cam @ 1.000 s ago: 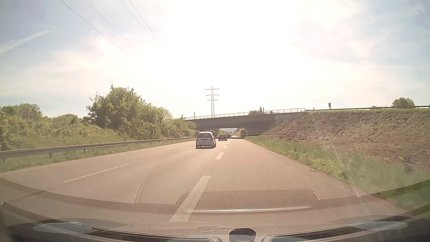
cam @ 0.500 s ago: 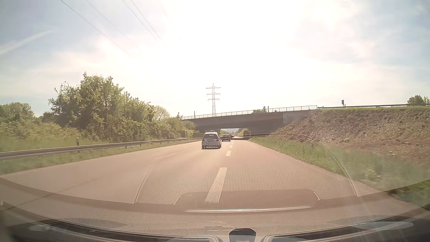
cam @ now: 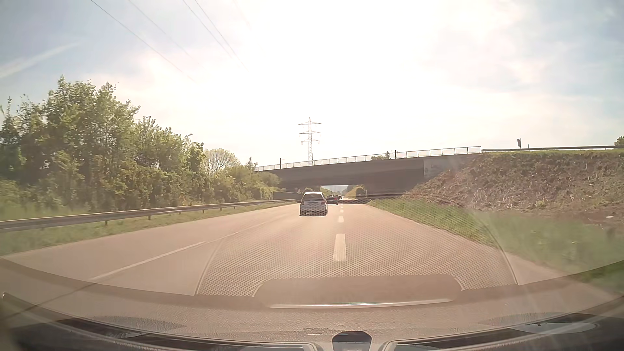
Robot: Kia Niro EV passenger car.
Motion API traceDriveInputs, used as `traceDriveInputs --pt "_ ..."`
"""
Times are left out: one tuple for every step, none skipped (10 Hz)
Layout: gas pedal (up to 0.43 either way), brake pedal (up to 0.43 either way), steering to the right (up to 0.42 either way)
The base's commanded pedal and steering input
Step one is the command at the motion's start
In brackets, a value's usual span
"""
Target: Follow the waypoints while adhering to traffic rules and regulations
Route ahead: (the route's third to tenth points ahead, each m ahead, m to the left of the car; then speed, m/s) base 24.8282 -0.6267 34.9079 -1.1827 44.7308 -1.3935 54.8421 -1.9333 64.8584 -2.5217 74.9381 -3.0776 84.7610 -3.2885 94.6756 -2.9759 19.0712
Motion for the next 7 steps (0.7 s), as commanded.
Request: traceDriveInputs --pt "0.079 0.000 0.000" --pt "0.079 0.000 0.000" --pt "0.079 0.000 0.000" --pt "0.079 0.000 0.000" --pt "0.079 0.000 0.000" --pt "0.079 0.000 0.001" --pt "0.079 0.000 0.001"
